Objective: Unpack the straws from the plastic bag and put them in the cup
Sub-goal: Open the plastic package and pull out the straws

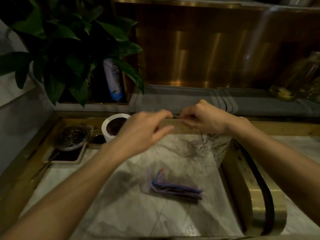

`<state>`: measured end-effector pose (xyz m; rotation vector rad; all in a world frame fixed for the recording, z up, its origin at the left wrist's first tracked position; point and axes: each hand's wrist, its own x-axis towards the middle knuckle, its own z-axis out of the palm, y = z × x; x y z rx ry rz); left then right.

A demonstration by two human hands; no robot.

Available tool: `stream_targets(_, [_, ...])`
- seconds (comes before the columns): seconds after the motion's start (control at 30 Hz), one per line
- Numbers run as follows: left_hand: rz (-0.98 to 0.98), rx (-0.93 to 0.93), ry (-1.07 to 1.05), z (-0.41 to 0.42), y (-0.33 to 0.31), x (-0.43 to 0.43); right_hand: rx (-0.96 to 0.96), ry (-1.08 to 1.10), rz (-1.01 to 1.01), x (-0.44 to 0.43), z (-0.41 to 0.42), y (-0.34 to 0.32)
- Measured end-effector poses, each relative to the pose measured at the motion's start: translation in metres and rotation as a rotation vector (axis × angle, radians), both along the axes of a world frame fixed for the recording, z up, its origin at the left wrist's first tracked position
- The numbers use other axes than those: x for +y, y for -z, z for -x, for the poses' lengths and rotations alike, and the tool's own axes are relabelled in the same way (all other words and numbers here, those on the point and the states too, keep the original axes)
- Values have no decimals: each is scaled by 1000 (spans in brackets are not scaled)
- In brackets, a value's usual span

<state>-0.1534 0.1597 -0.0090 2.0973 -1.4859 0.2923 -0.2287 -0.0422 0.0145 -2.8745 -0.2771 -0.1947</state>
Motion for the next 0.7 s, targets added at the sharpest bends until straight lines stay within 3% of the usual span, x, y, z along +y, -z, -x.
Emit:
stream_targets(0.1, [-157,93,-43,16,27,-15,-2,2,-25,1,3,0])
stream_targets(0.2, [-197,168,-70,19,45,-25,6,11,-56,0,7,-1])
stream_targets(0.4, [-54,388,-31,17,43,-21,10,122,-155,-13,16,-4])
stream_targets(0.7, [-121,288,-180,-41,1,-23,-27,383,-306,-38,56,12])
